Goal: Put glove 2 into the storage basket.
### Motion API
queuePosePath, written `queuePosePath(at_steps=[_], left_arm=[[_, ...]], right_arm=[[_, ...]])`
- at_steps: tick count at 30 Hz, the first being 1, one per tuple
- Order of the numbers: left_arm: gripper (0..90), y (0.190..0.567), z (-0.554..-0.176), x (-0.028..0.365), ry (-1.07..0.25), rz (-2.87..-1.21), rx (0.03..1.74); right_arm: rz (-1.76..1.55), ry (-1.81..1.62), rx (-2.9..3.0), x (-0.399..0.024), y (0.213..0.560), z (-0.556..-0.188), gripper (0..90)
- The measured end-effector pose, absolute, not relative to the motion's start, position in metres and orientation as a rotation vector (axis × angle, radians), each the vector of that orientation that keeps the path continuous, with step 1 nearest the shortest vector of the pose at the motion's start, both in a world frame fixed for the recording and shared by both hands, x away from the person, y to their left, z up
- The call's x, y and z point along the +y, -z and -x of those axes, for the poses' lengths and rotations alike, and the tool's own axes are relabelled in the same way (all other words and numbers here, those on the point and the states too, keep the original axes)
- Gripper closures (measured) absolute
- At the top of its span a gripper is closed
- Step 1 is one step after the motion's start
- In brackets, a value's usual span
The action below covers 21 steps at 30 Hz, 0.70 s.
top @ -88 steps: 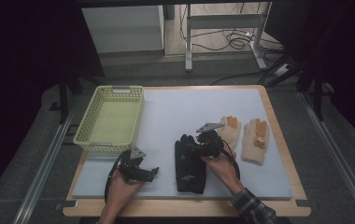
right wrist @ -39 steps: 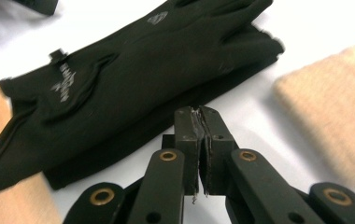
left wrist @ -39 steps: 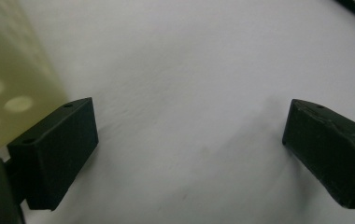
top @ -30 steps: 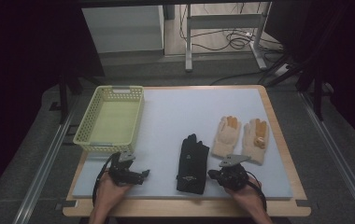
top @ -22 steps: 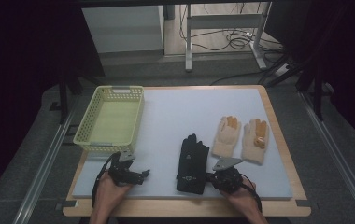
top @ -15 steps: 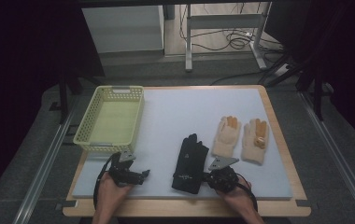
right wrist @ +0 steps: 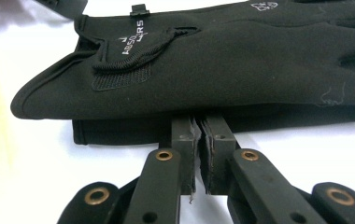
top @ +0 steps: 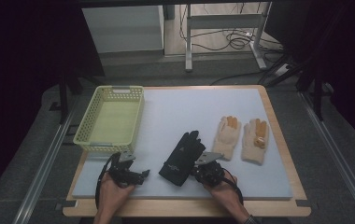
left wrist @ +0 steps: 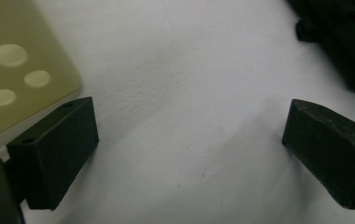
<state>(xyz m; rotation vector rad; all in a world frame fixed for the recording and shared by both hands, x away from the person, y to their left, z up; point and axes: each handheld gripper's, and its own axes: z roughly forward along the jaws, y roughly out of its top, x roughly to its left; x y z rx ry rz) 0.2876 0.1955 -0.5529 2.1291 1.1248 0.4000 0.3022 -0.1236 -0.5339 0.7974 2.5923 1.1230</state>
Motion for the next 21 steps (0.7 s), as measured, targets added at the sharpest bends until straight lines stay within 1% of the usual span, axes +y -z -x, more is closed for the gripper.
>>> queuePosePath(at_steps=[8,15,16,18,20,21], left_arm=[[3.7,0.553,-0.287,0.195,-0.397,-2.119,1.131],[3.7,0.553,-0.287,0.195,-0.399,-2.121,1.129],[3.7,0.553,-0.287,0.195,-0.399,-2.120,1.129],[3.8,0.553,-0.287,0.195,-0.399,-2.120,1.130],[3.8,0.553,-0.287,0.195,-0.396,-2.118,1.131],[3.8,0.553,-0.287,0.195,-0.396,-2.118,1.131]], right_arm=[[-0.797,-1.111,2.571,-0.106,0.535,-0.318,83.7],[-0.794,-1.123,2.562,-0.100,0.537,-0.326,83.6],[-0.793,-1.123,2.562,-0.100,0.536,-0.326,82.6],[-0.791,-1.105,2.578,-0.102,0.534,-0.325,77.2],[-0.790,-1.099,2.571,-0.104,0.532,-0.324,76.4],[-0.794,-1.112,2.561,-0.110,0.527,-0.323,73.2]])
